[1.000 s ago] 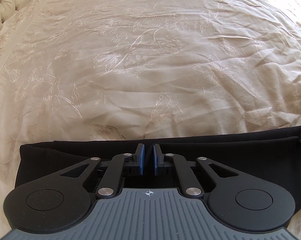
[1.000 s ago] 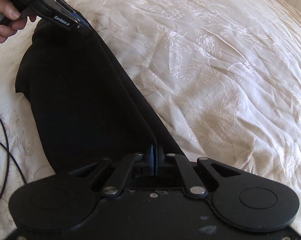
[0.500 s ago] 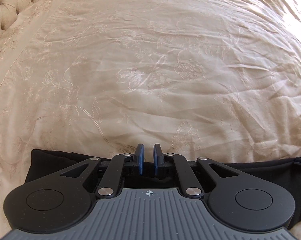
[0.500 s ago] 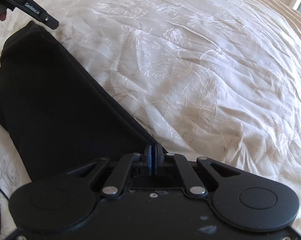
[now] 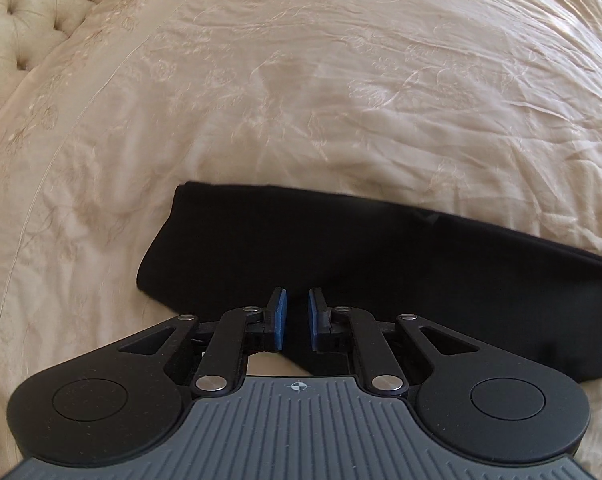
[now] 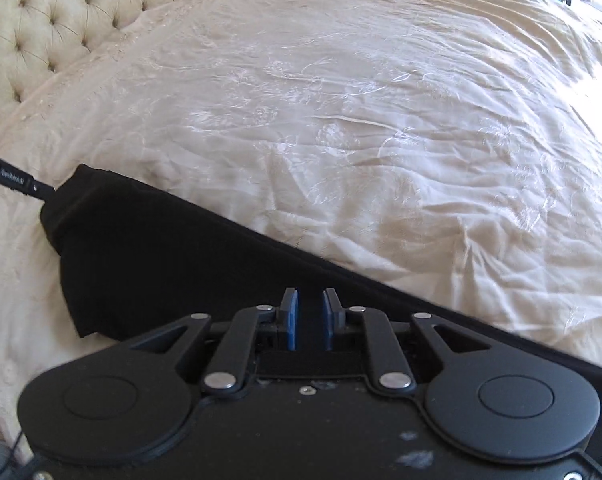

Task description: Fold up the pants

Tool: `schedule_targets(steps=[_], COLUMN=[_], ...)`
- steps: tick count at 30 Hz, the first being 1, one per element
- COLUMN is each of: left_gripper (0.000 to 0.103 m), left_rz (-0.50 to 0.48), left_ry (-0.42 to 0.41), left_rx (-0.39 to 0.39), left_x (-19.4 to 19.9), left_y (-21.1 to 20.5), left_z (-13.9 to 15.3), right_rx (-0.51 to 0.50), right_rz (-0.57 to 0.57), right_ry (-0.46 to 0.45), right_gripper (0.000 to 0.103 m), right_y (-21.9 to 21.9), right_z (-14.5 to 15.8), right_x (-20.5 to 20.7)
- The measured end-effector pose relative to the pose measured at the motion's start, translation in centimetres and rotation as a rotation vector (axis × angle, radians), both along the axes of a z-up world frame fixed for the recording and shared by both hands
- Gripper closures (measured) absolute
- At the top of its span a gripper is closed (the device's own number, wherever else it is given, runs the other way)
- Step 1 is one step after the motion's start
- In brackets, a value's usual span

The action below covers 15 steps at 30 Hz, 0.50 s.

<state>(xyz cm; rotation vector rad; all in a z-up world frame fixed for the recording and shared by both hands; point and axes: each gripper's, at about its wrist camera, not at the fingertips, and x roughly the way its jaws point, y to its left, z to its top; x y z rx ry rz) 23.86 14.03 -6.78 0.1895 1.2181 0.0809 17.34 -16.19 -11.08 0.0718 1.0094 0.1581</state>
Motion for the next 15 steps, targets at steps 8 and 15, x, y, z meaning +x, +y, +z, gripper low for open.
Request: schedule_targets(steps=[8,15], left_gripper=[0.08,0.08], left_rz=[0.046,-0.068], left_ry=[0.054,0.055], left_rx=[0.014,-0.014], left_x=[-7.0,-6.8], left_y=[1.8,2.0], left_z=[-0.2,-1.0], right_rx=[0.174,0.204], right_rz=[0.053,0.049], right_ry=[0.082,0.114], right_gripper=[0.085,0.084], right_y=[5.2,10.0], right_z=[-1.2,-1.4], right_x=[-5.2,-6.7])
